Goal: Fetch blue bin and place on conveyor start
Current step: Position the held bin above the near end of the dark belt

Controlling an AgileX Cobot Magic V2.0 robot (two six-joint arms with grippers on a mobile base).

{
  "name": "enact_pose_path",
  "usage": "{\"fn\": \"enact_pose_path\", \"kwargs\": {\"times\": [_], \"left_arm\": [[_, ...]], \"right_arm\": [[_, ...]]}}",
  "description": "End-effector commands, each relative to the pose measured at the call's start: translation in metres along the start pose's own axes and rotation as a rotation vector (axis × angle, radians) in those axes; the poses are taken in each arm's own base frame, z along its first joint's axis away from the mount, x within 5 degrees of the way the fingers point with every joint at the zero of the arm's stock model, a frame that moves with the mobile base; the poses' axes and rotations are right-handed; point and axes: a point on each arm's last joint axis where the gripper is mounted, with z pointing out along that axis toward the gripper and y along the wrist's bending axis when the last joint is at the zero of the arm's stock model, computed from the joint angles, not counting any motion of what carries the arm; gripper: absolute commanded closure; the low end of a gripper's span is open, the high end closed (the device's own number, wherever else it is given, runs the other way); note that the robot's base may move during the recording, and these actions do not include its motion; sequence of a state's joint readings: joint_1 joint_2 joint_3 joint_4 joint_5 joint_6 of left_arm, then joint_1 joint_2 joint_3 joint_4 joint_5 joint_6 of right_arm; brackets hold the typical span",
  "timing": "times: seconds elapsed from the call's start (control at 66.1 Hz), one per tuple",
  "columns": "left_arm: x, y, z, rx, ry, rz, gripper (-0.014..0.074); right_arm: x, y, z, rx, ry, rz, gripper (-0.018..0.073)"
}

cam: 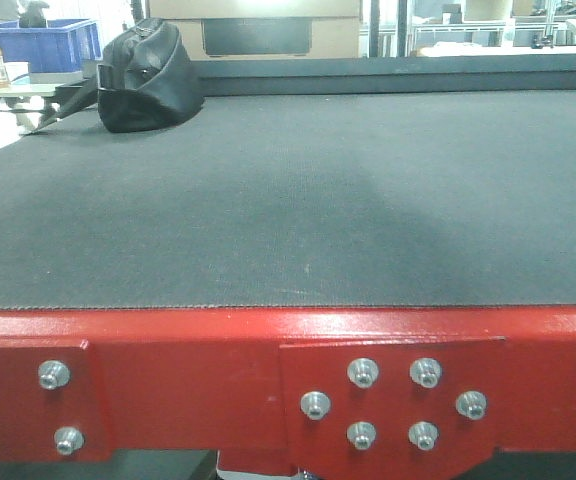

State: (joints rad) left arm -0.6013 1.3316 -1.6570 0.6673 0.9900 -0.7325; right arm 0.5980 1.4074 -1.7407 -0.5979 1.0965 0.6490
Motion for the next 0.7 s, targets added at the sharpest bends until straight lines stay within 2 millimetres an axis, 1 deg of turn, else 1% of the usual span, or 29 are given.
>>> {"fn": "enact_pose_path", "kwargs": {"times": [0.0, 0.469, 0.681], "left_arm": [[-0.0070, -0.0022, -0.0056, 0.032, -0.059, 0.005, 0.0708], [-0.0070, -0.0022, -0.0056, 0.032, -0.059, 0.005, 0.0708], [-0.0070, -0.0022, -0.0056, 0.032, -0.059, 0.005, 0.0708]], "right_arm": [[-0.0047, 0.0005, -0.0040, -0.016, -0.046, -0.012, 0.0721], [-0.0049, 0.0006, -0.0040, -0.017, -0.048, -0.012, 0.0721], [-0.0067, 0.0030, -0.0042, -0.044, -0.068, -0.008, 0.0721]]}}
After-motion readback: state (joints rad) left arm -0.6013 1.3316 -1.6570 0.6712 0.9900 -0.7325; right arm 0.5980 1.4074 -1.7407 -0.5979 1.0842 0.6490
